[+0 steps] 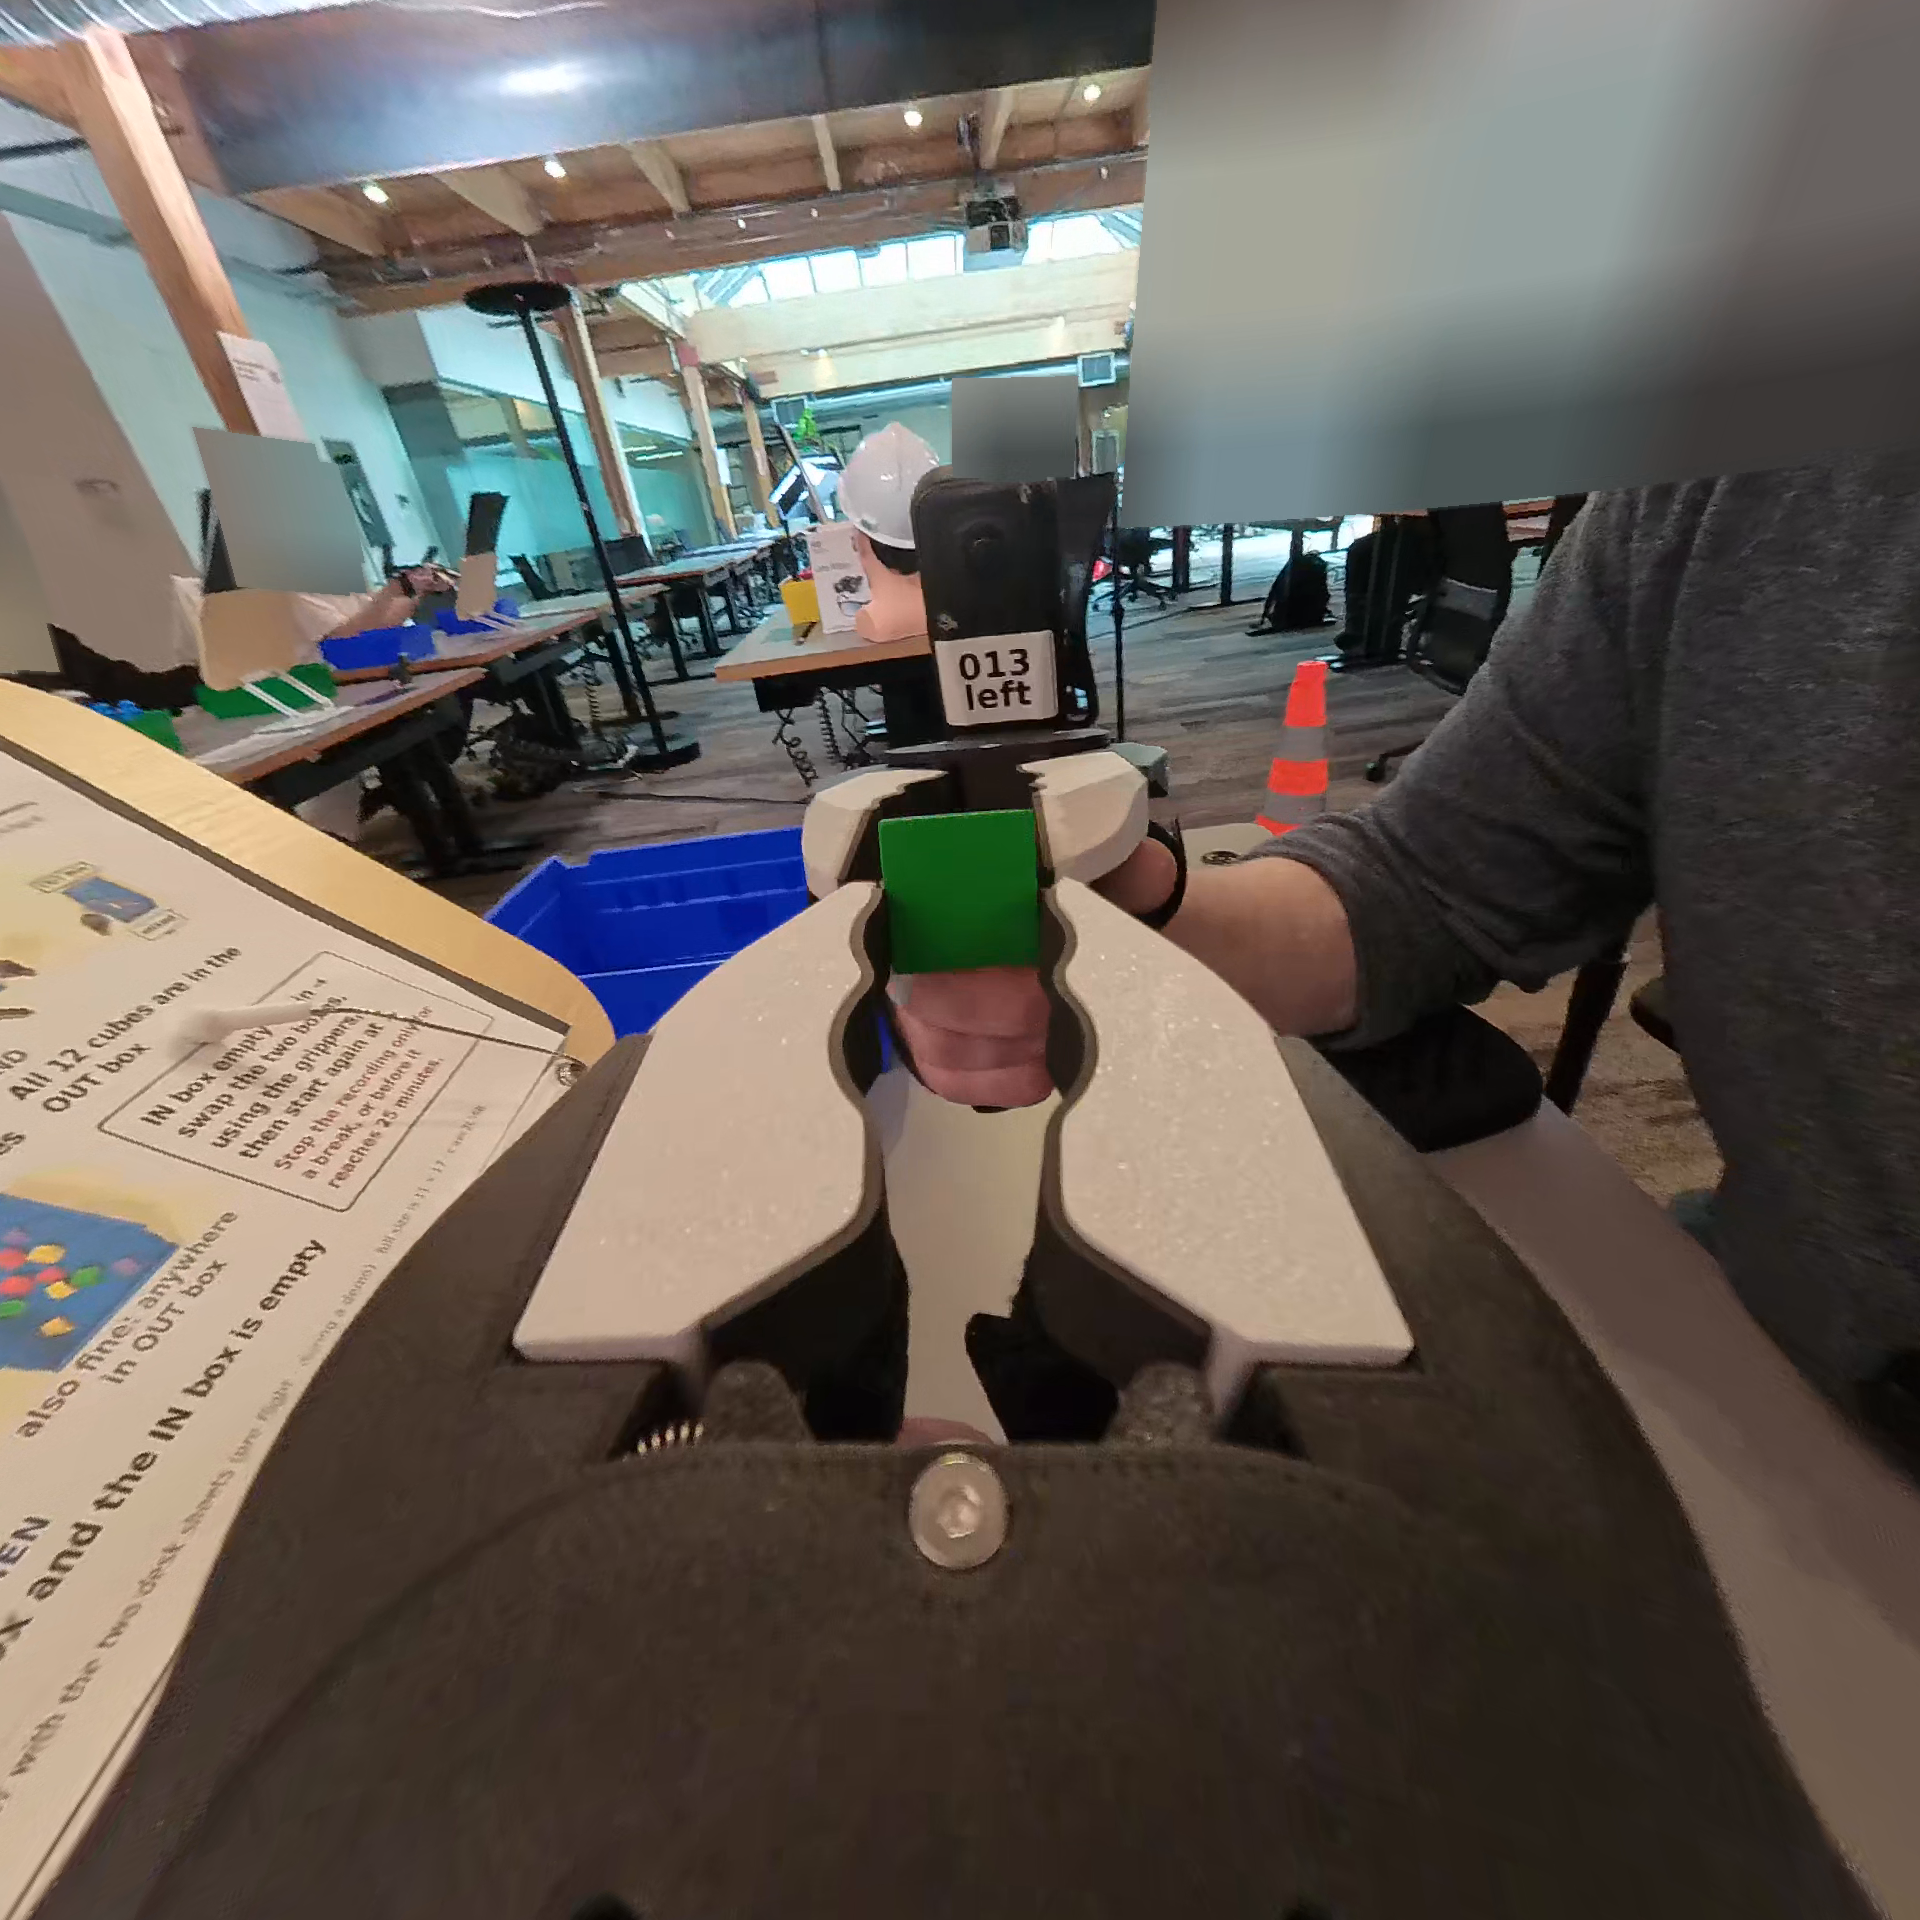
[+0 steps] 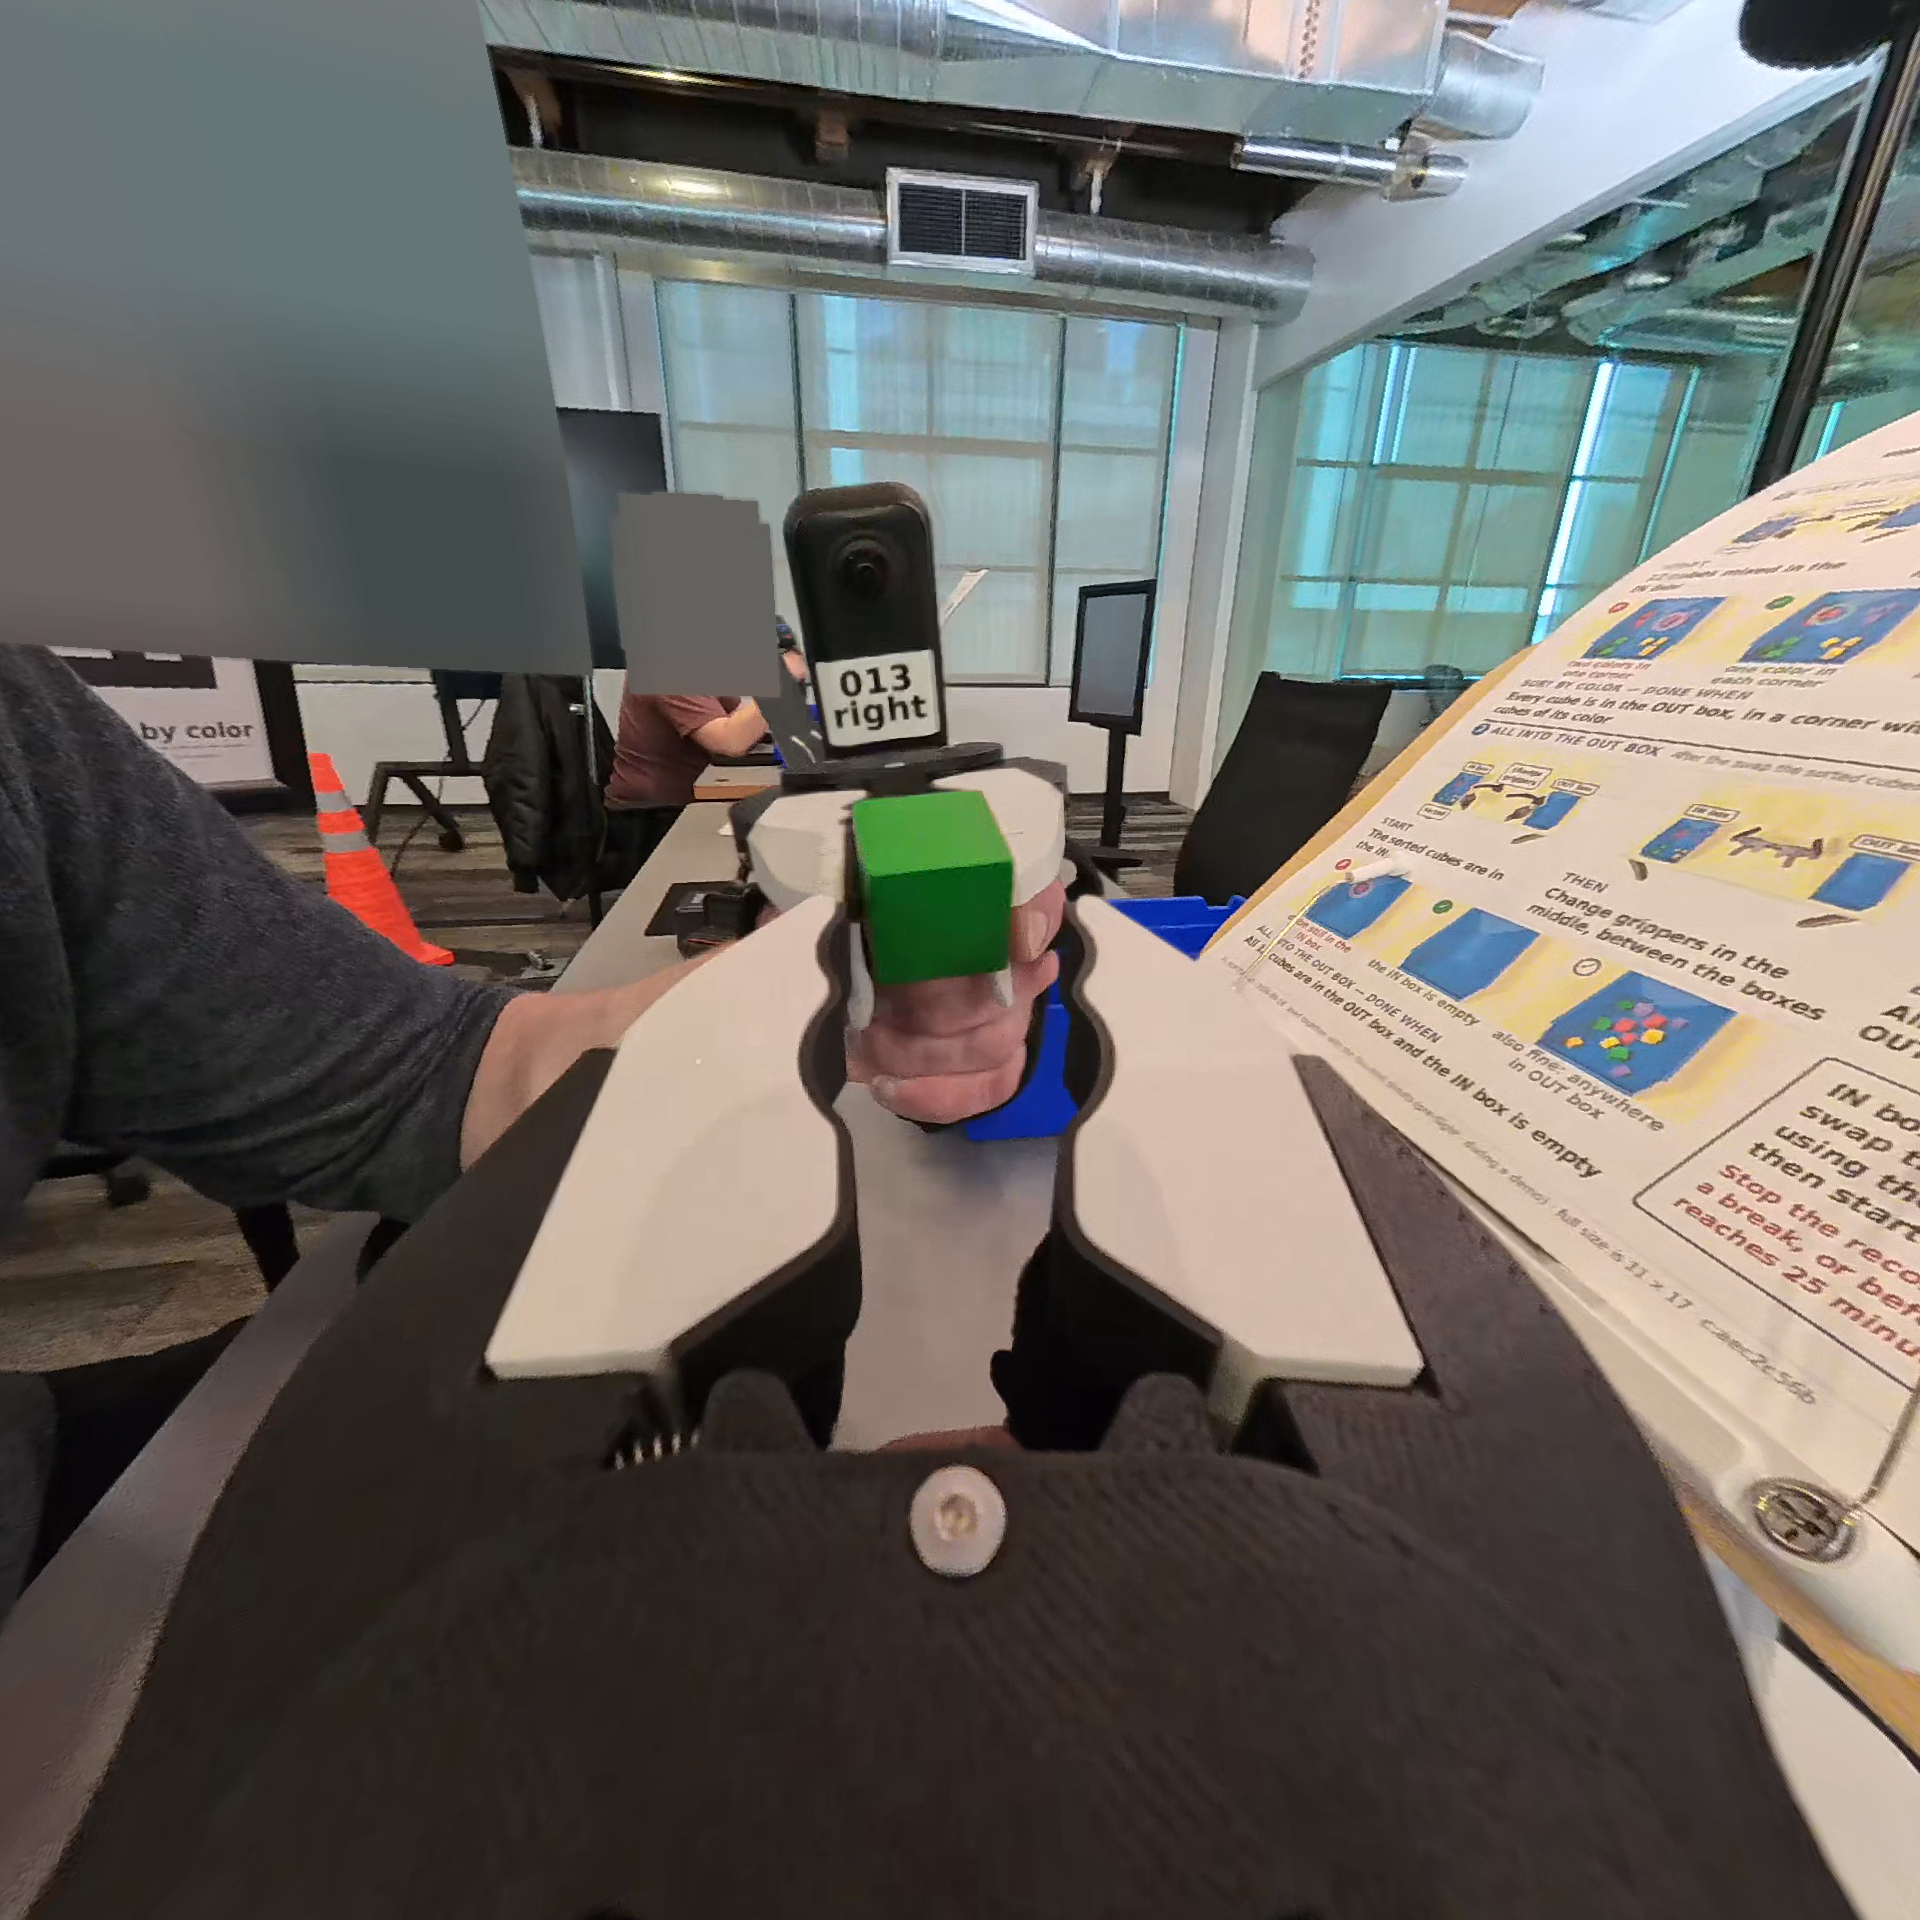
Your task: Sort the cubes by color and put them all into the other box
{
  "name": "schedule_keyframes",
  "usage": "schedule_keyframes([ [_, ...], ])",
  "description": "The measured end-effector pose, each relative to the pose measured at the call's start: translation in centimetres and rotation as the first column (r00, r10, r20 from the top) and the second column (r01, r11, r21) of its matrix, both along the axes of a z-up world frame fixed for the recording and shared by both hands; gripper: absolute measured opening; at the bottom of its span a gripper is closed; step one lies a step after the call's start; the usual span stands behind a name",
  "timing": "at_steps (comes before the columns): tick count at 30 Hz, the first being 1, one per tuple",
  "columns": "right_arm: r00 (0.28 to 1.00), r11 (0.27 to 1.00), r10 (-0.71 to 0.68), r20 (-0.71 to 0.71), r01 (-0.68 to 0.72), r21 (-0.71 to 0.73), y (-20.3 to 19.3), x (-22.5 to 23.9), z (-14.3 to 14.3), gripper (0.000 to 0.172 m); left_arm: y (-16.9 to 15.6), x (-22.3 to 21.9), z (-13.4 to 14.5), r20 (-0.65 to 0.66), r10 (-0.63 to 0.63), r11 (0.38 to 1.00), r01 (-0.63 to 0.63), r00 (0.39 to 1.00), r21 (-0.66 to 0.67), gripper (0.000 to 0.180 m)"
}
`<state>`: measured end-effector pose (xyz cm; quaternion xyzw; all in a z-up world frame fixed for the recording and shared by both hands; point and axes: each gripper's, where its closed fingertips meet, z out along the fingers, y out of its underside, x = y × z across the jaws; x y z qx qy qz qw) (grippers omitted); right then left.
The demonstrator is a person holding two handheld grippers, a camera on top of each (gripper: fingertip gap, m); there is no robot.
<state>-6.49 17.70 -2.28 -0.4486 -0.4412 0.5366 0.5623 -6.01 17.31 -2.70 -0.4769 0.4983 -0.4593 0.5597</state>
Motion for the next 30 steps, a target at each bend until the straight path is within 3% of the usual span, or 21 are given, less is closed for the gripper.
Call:
schedule_keyframes([
  [5,0.999,0.999,0.046,-0.021,-0.046,-0.029,-0.3,0.1,0.0,0.027,0.0,0.2,-0.3,0.016,-0.023,0.999,0.023,1.000,-0.027,0.027],
  [9,0.999,0.998,0.049,-0.019,-0.050,-0.048,-0.3,-0.1,-0.1,0.033,-0.2,0.5,-0.7,0.000,-0.034,0.999,0.034,0.999,-0.022,0.027],
  [14,0.999,0.998,0.048,-0.011,-0.049,-0.043,-0.2,-0.1,-0.2,0.028,0.0,0.4,-0.8,0.020,-0.032,0.999,0.033,0.999,-0.031,0.027],
  [23,0.999,0.999,0.037,-0.028,-0.038,-0.029,-0.3,0.4,0.6,0.027,-0.1,-0.1,0.7,0.096,-0.003,1.000,0.005,0.995,-0.025,0.032],
  [28,0.999,1.000,0.006,-0.033,-0.006,-0.003,0.3,1.6,1.7,0.027,0.1,-2.4,2.3,0.105,0.046,0.998,-0.051,0.993,0.041,0.000],
  [30,0.999,0.999,-0.043,-0.024,0.043,0.013,1.1,2.4,2.2,0.027,0.5,-3.4,3.0,0.111,0.074,0.996,-0.080,0.991,0.047,0.000],
])
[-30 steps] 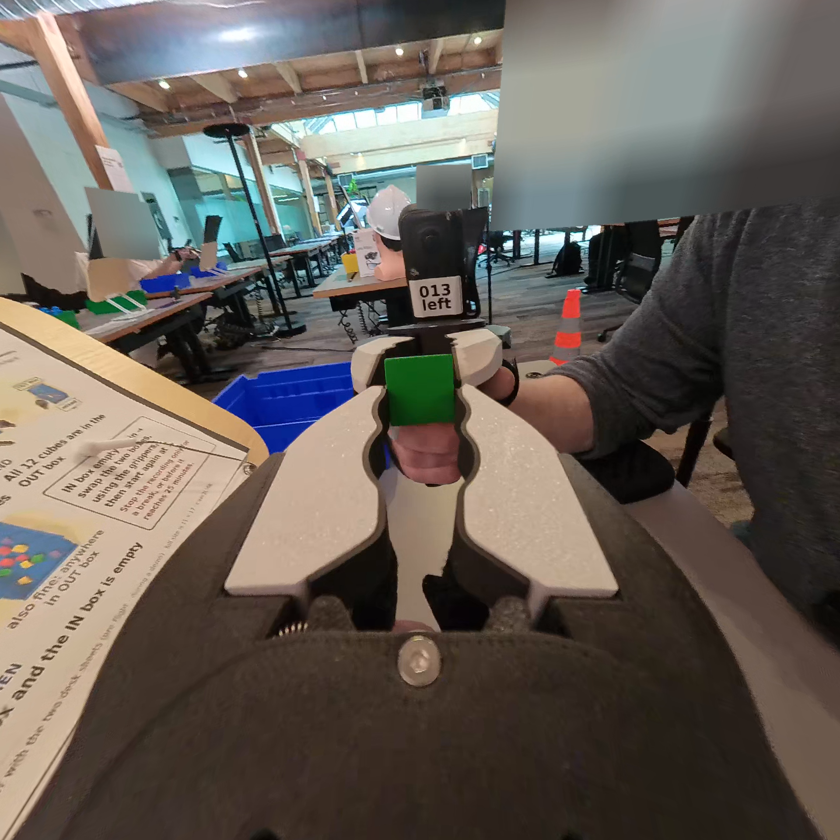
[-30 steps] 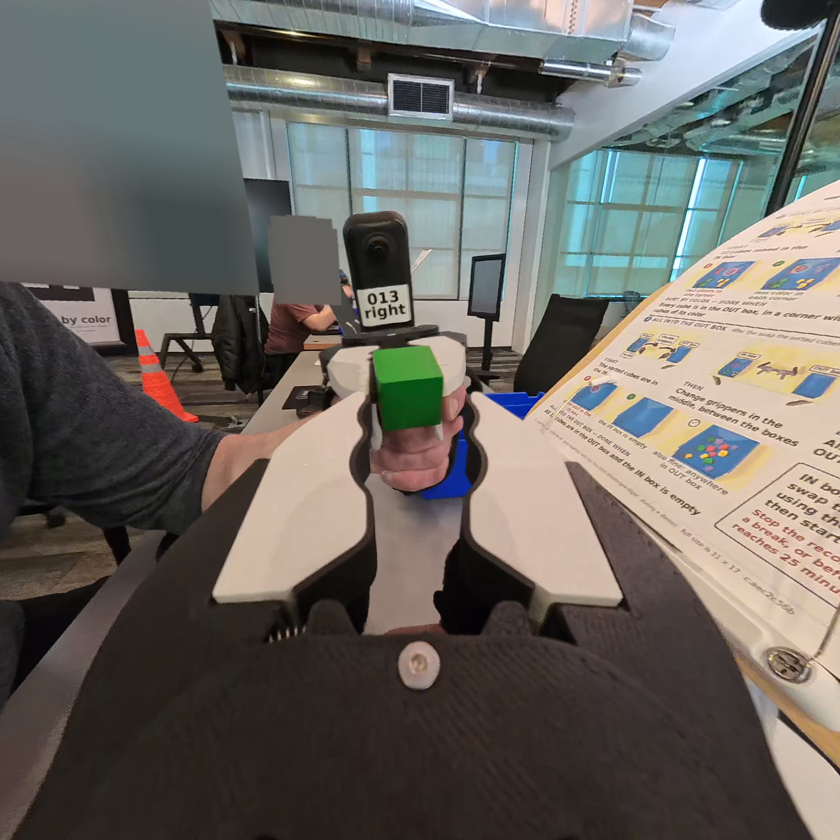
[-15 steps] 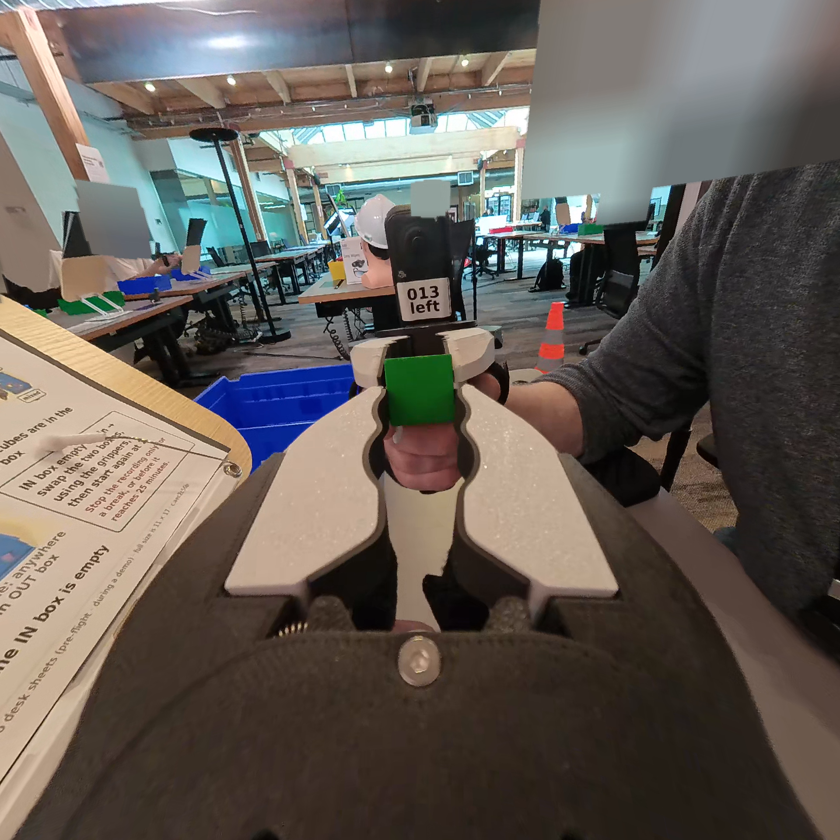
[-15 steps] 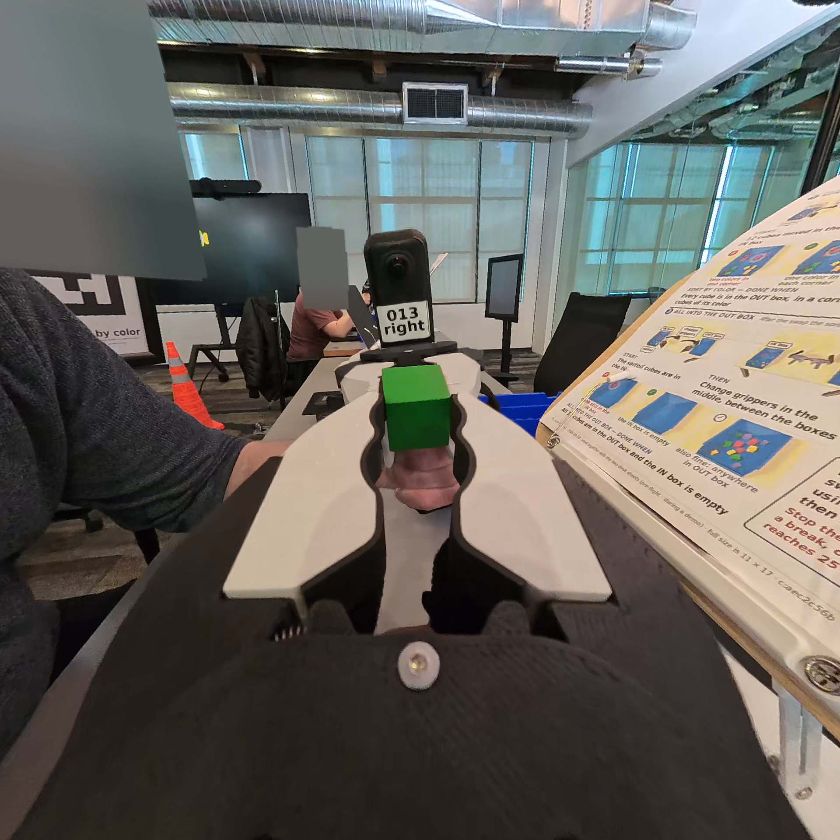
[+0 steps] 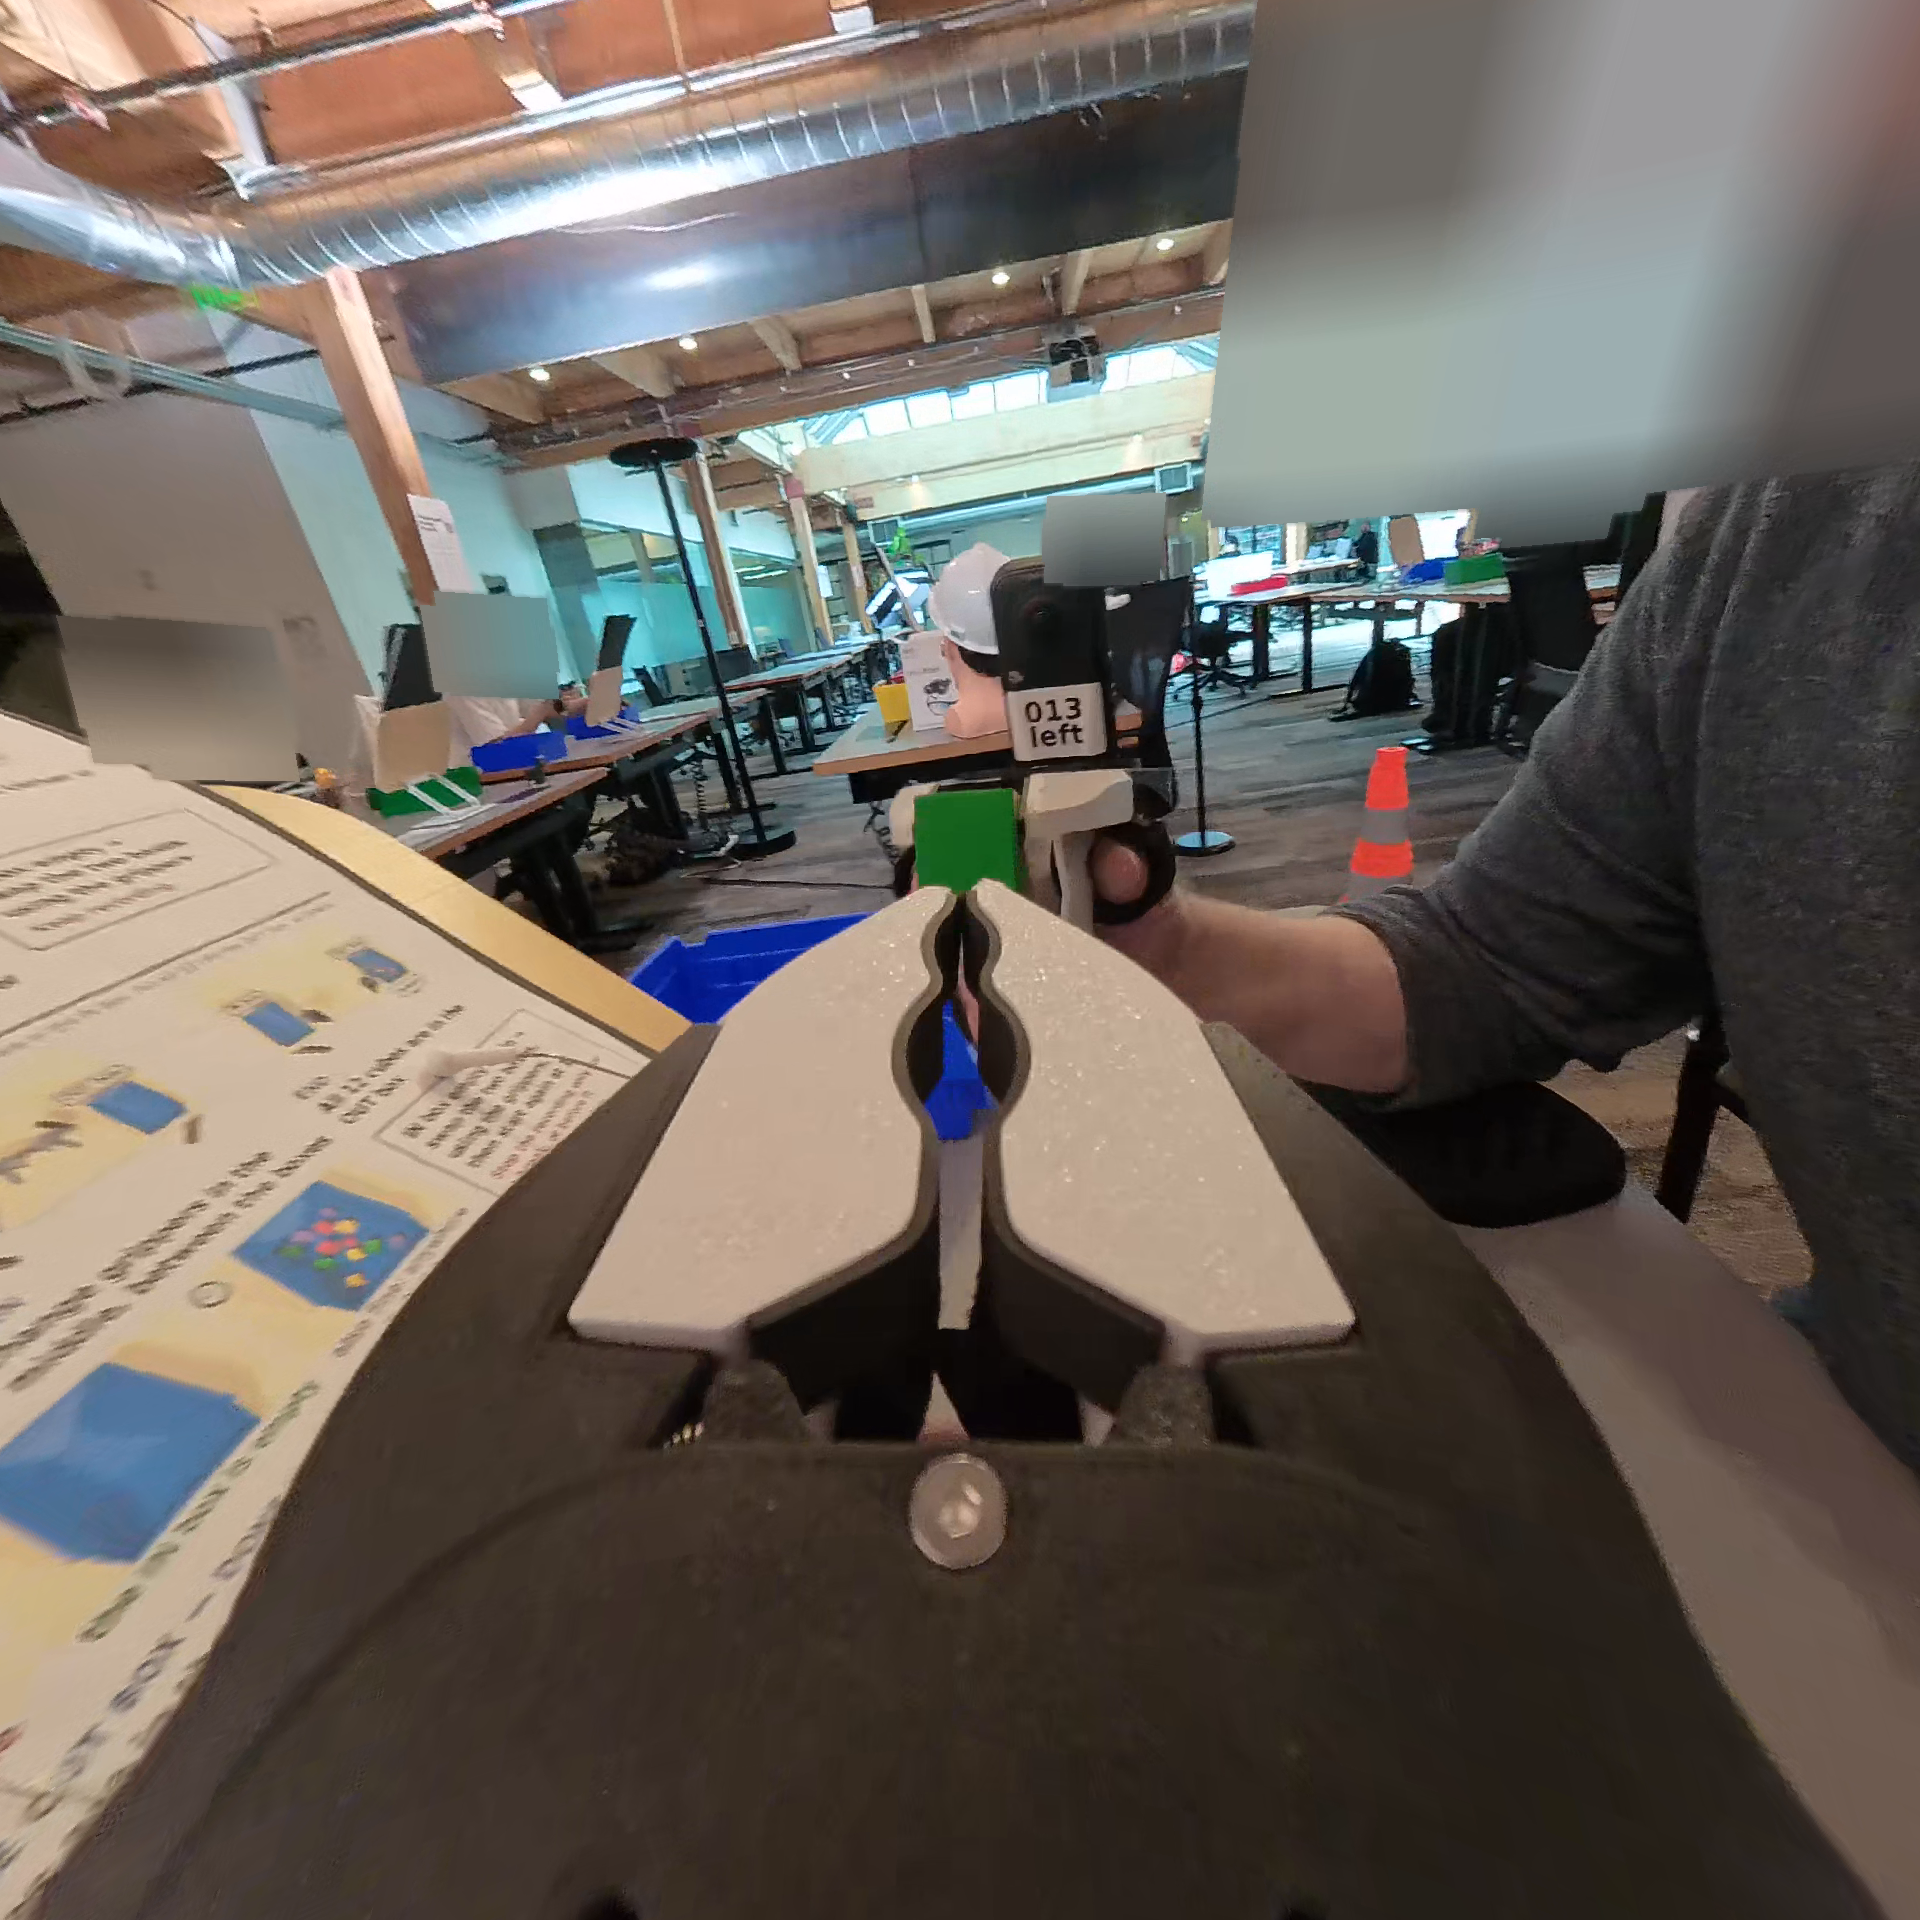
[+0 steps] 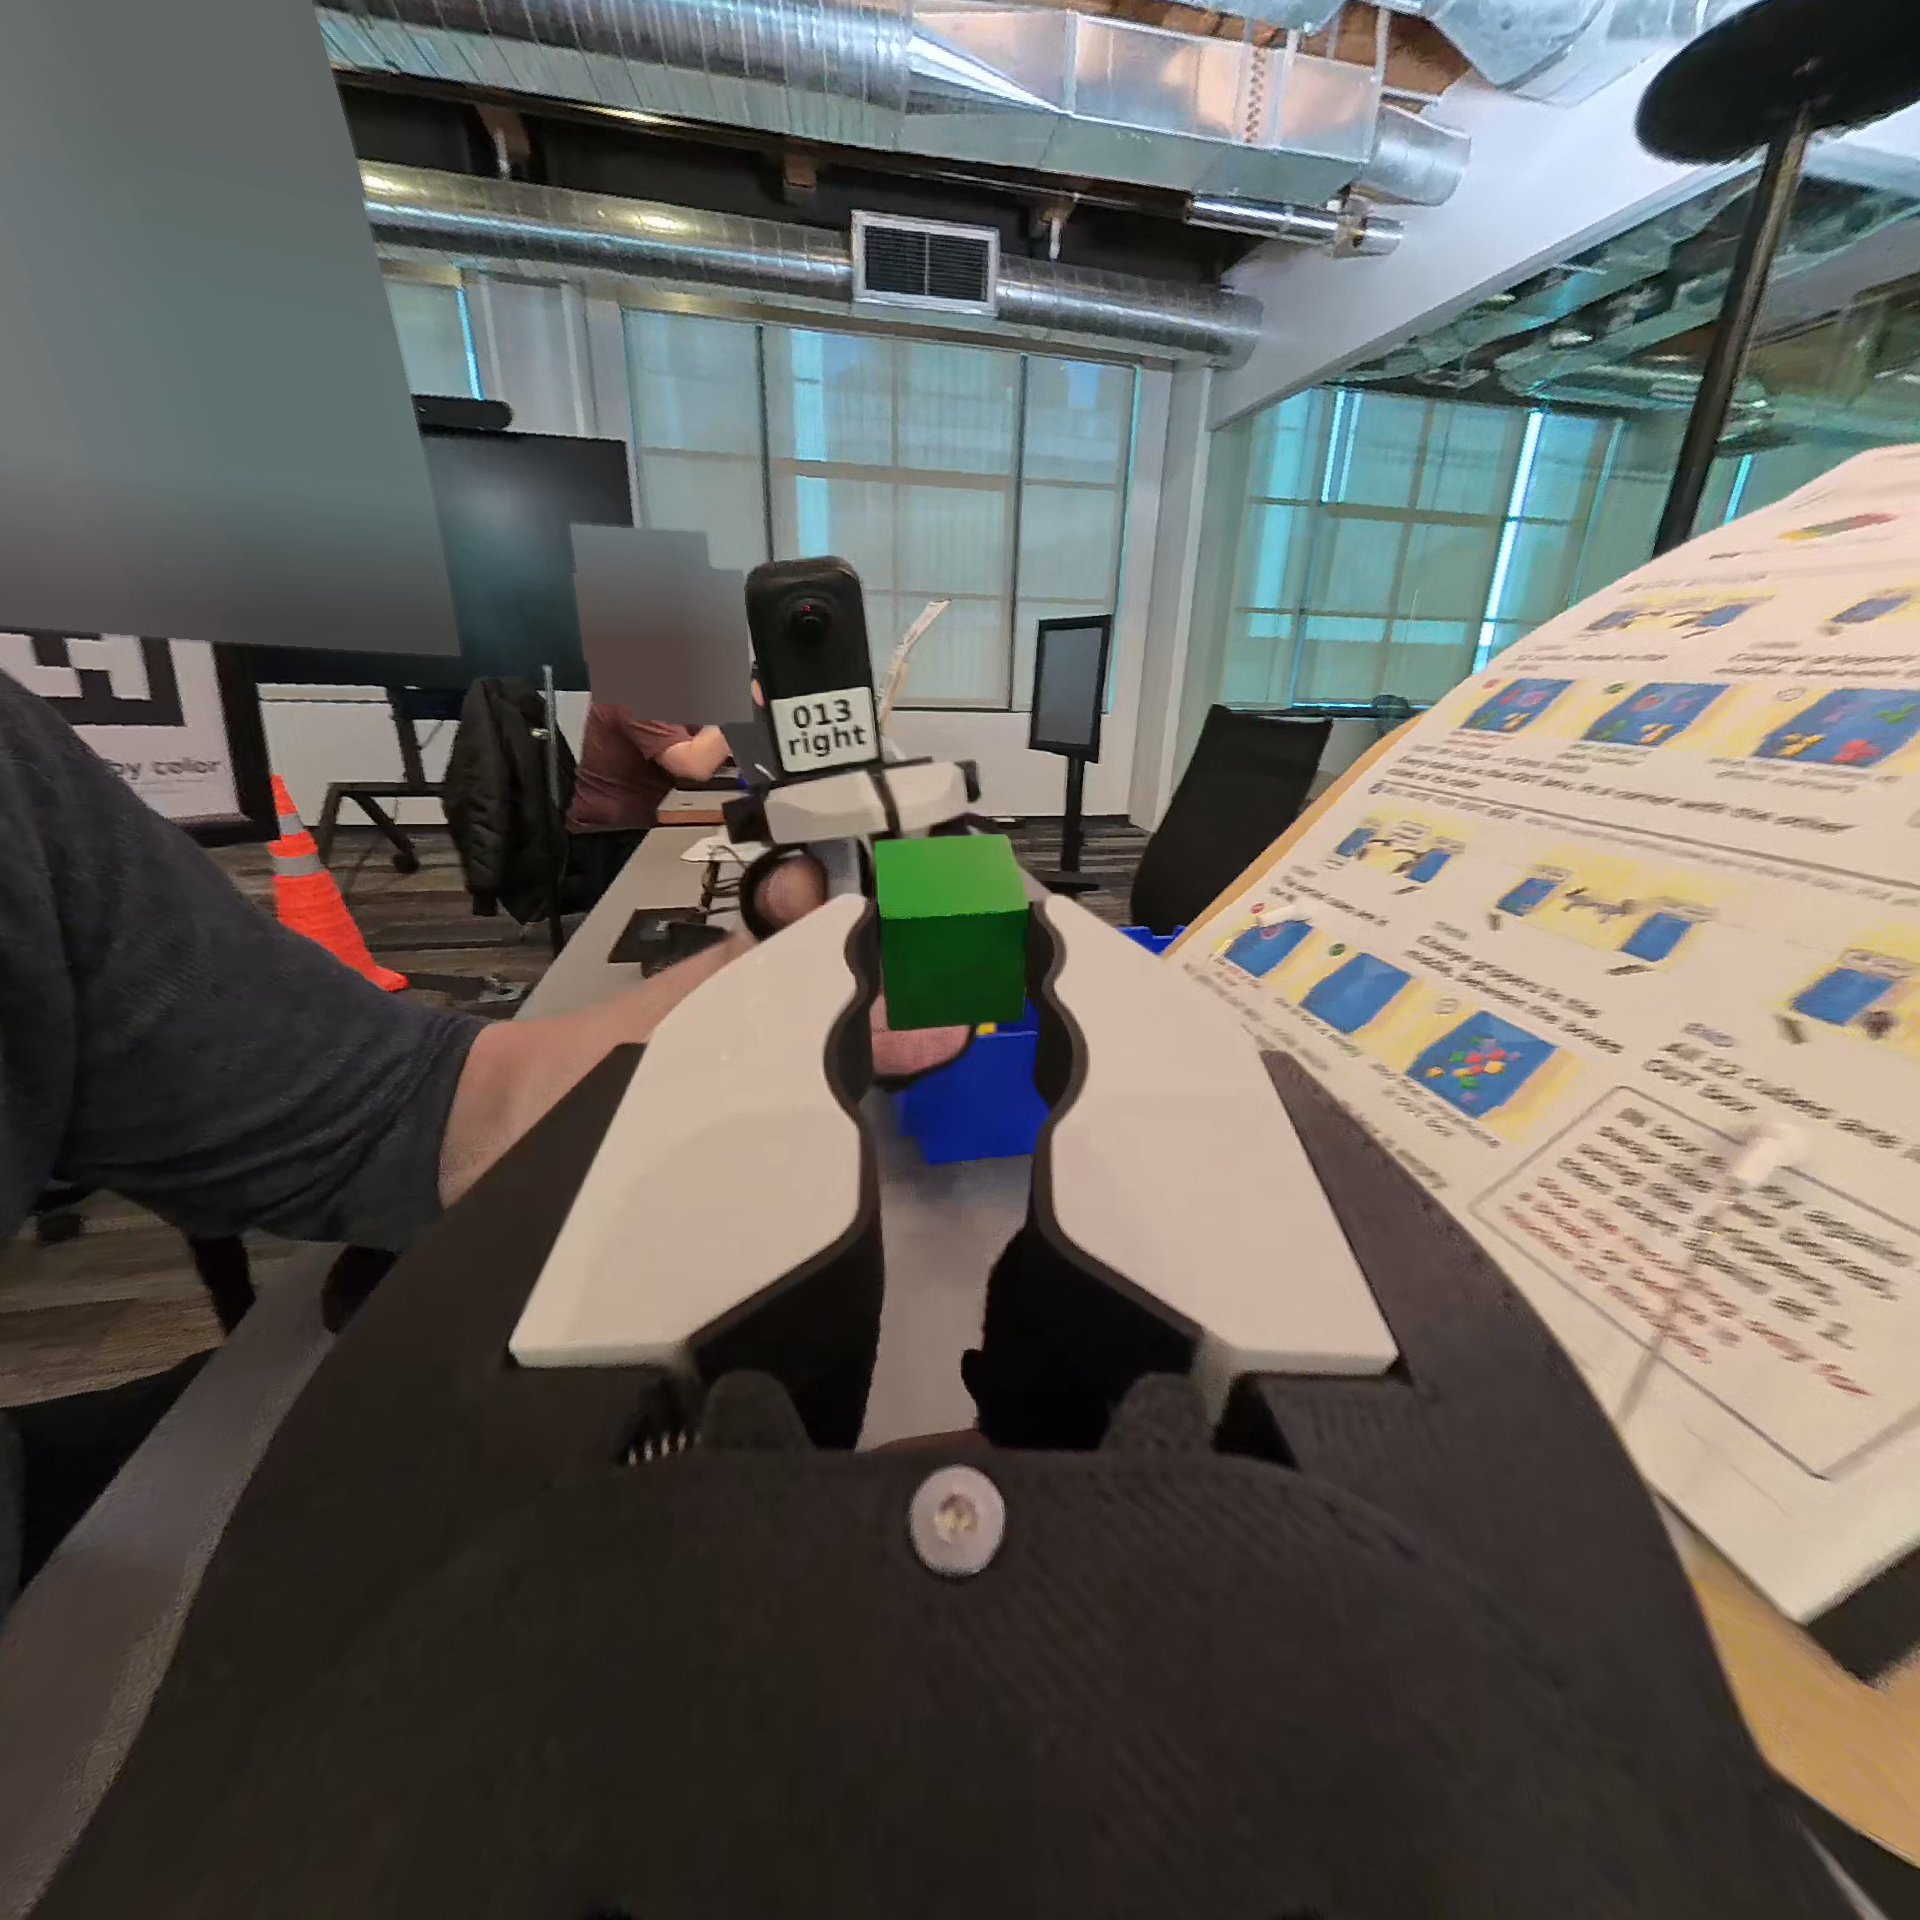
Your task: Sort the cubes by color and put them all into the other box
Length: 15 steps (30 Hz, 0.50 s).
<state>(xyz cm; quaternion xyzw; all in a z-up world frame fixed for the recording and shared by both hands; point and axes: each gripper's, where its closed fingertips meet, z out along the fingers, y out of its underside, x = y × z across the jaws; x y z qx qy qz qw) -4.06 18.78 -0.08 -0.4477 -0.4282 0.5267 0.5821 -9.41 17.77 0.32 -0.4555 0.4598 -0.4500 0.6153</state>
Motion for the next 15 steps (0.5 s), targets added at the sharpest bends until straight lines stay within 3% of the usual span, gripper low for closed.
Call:
schedule_keyframes([
  [8,0.970,0.968,-0.243,0.026,0.241,0.076,3.6,5.8,3.2,0.027,1.3,-2.8,1.2,-0.064,0.178,0.982,-0.173,0.982,0.075,0.000],
  [15,0.834,0.857,-0.515,0.198,0.502,0.115,8.9,12.4,3.2,0.027,2.2,-3.8,0.7,-0.161,0.300,0.949,-0.279,0.940,0.145,0.000],
])
